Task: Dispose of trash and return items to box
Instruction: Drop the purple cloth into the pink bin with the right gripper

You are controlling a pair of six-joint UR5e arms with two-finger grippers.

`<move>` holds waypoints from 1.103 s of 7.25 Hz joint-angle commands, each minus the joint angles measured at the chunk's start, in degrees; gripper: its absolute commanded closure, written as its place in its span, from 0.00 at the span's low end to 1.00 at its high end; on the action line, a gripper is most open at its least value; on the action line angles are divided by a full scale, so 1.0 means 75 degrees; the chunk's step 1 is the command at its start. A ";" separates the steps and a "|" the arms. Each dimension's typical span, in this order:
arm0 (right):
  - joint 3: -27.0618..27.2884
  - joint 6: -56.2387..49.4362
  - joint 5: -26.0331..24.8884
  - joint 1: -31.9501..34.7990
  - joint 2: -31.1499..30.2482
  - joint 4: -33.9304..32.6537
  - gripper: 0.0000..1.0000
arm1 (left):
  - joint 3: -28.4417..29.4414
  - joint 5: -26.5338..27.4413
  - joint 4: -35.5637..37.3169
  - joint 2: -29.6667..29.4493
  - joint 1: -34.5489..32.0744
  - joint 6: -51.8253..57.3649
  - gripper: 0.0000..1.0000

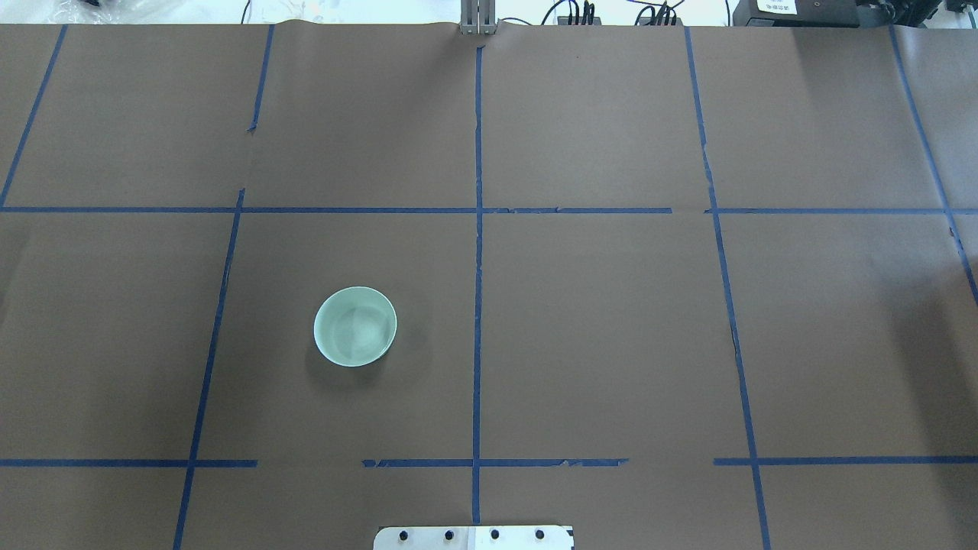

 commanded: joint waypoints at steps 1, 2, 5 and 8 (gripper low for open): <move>-0.1102 -0.1215 -0.0258 0.0538 0.0021 0.0101 1.00 | -0.0251 -0.0351 -0.0139 -0.0375 0.0632 -0.1418 0.00; -0.1665 -0.1510 -0.0258 0.0727 0.0009 0.0437 1.00 | -0.0320 -0.0423 -0.0652 -0.0376 0.1227 -0.2260 0.00; -0.3250 -0.1502 -0.0270 0.0905 0.0183 0.2244 0.74 | -0.0344 -0.0424 -0.2339 -0.0352 0.2891 -0.5071 0.00; -0.3335 -0.0637 -0.0060 0.0893 0.0243 0.2129 0.00 | -0.0660 0.0193 -0.3059 -0.0469 0.4427 -0.7338 0.00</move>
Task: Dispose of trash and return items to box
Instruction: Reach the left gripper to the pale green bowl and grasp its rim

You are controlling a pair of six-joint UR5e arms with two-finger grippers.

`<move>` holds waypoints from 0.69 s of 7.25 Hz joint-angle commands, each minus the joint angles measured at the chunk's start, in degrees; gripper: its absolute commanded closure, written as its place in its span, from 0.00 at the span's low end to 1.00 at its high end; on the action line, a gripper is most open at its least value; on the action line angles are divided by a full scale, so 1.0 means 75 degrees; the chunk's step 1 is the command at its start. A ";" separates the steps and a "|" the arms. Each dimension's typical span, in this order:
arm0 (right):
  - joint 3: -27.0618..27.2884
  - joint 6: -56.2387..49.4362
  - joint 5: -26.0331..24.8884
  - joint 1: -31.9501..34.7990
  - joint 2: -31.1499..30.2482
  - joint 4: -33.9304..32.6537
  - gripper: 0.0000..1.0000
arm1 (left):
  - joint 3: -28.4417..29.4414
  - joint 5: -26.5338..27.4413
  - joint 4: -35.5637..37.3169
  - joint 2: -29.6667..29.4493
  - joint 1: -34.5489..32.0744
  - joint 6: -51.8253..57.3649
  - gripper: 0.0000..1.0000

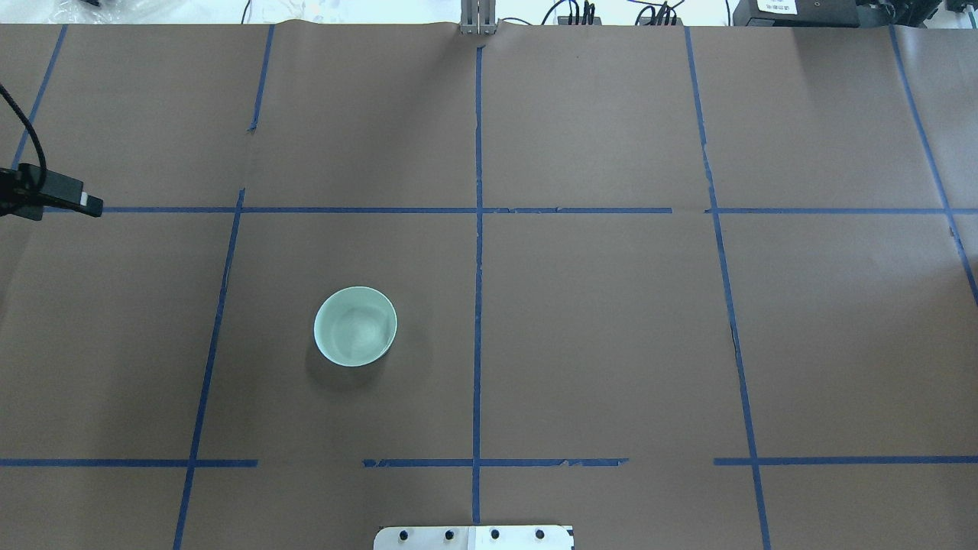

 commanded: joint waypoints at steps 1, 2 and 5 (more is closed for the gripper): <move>0.0087 0.0803 0.0494 -0.0015 0.0072 -0.0306 0.00 | -0.0196 0.0749 -0.0127 -0.0372 0.1138 -0.1580 0.00; 0.0215 0.0889 0.0938 -0.0015 0.0502 -0.1353 0.00 | -0.0208 0.1379 -0.0115 -0.0665 0.1793 -0.2388 0.00; 0.1197 0.1133 0.1444 -0.0224 0.1186 -0.3725 0.00 | -0.0185 0.2799 0.0013 -0.1194 0.3388 -0.3998 0.02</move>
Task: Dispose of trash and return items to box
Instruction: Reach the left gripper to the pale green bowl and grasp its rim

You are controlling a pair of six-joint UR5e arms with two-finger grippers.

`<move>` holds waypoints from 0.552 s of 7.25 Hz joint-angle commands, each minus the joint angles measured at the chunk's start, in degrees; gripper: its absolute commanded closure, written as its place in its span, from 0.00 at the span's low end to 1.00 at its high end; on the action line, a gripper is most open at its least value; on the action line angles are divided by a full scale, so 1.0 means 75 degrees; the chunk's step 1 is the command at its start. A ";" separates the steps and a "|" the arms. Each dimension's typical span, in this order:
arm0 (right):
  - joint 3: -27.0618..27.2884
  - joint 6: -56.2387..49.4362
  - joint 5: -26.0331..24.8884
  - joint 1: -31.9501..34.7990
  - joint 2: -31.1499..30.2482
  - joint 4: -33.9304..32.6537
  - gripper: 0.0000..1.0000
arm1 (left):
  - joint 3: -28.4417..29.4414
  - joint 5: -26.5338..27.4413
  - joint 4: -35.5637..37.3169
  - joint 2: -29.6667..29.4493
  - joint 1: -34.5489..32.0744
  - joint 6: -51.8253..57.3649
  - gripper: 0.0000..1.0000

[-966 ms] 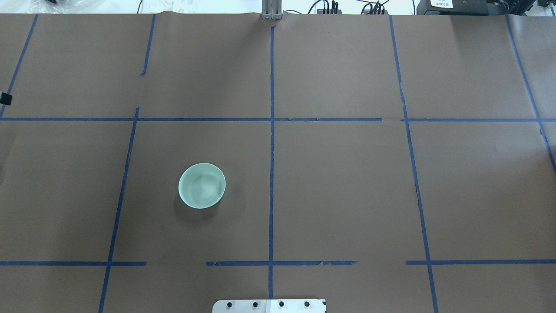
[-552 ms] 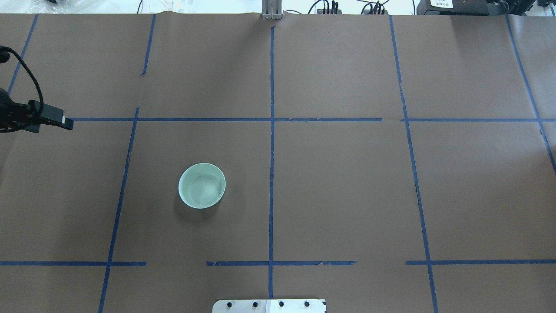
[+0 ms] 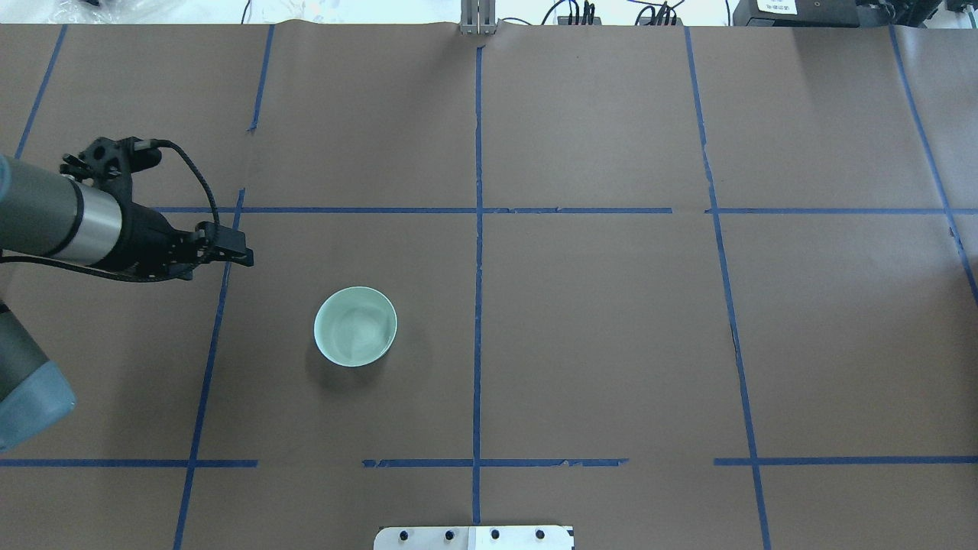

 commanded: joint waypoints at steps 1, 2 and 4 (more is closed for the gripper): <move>0.0654 0.0782 0.0545 -0.0284 0.0190 -0.0892 0.00 | 0.0016 0.1012 0.0588 -0.0447 0.0940 -0.0644 0.02; 0.0796 0.1032 0.0571 -0.0575 0.0190 -0.0881 0.00 | 0.0132 0.1515 0.1336 -0.0948 0.1373 -0.0703 0.02; 0.0879 0.1452 0.1014 -0.0683 0.0178 -0.0823 0.00 | 0.0645 0.1695 0.1601 -0.1444 0.1716 -0.1007 0.05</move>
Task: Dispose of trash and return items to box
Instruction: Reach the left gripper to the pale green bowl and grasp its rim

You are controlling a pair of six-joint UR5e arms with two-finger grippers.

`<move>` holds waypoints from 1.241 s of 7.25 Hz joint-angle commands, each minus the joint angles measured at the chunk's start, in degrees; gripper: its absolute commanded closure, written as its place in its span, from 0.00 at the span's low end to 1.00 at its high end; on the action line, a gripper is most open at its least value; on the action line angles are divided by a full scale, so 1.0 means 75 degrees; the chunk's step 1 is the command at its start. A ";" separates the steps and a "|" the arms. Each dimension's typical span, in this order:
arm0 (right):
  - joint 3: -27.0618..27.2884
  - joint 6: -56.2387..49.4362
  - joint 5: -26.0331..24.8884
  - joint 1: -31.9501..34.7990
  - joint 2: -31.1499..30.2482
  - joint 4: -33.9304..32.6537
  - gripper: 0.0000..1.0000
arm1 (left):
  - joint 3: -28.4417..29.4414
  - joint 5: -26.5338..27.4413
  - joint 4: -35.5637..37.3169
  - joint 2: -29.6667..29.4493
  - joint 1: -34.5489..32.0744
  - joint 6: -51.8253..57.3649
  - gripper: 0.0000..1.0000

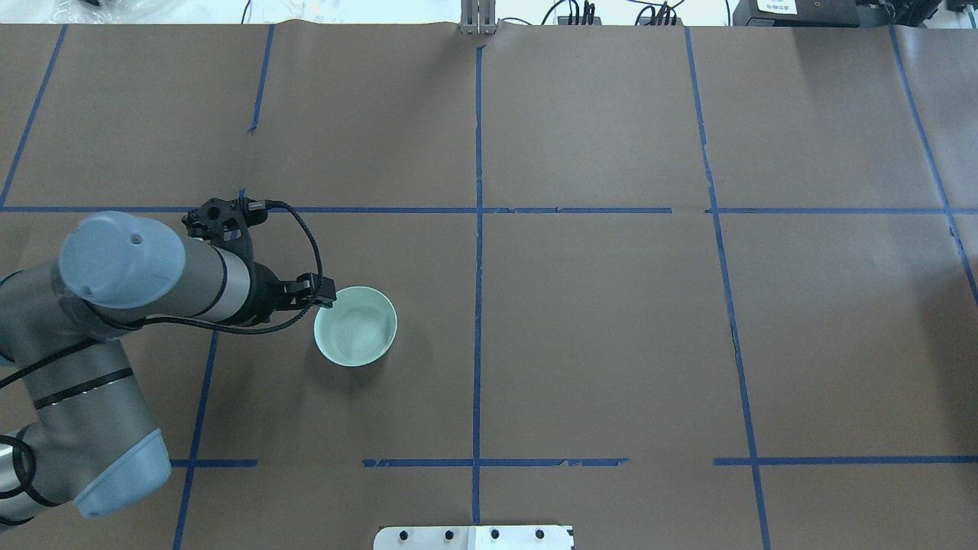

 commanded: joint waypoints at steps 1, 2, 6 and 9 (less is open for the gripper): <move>0.0152 0.0401 0.0268 -0.0202 0.0000 0.0046 0.00 | 0.0546 0.0131 0.0148 -0.0369 0.0210 -0.0146 0.06; 0.0211 0.0390 0.0233 -0.0261 0.0012 0.0046 0.00 | 0.0607 0.0120 0.0136 -0.0346 0.0222 -0.0146 0.07; 0.0317 0.0414 0.0104 -0.0518 0.0000 0.0468 0.00 | 0.1051 0.0049 0.0077 -0.0358 0.0315 -0.0146 0.53; 0.0363 0.0471 0.0104 -0.0531 0.0023 0.0479 0.00 | 0.0948 0.0014 0.0089 -0.0370 0.0339 -0.0076 1.00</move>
